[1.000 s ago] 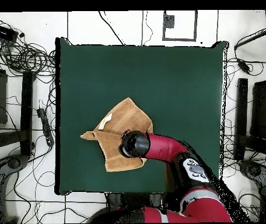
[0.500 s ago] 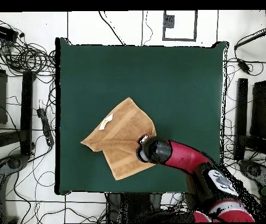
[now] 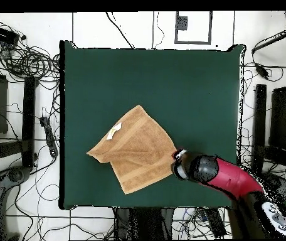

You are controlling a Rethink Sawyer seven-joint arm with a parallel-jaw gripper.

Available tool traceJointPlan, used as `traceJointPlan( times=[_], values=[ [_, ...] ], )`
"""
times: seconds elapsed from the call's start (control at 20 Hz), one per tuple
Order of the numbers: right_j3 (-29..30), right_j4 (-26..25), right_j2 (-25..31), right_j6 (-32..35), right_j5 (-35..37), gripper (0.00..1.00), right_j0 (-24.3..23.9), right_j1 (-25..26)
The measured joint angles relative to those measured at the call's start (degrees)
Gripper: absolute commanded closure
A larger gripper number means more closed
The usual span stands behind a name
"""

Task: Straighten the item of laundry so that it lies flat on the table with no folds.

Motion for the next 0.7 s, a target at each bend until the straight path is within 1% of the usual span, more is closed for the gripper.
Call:
traceJointPlan(
  times=[0.2,0.3,0.45,0.55,0.7],
  values=[
    [-1.7,-1.6,0.0,0.0,3.9,0.0,-1.4,-1.2],
    [-3.8,-3.1,0.0,0.0,6.5,0.0,-2.3,-1.6],
    [-5.5,-4.1,0.0,0.0,7.7,0.0,-2.7,-1.9],
    [-6.0,-4.2,0.0,0.0,7.7,0.0,-2.5,-2.1],
    [-6.0,-4.2,0.0,0.0,7.3,0.0,-0.4,-2.3]
  ],
)
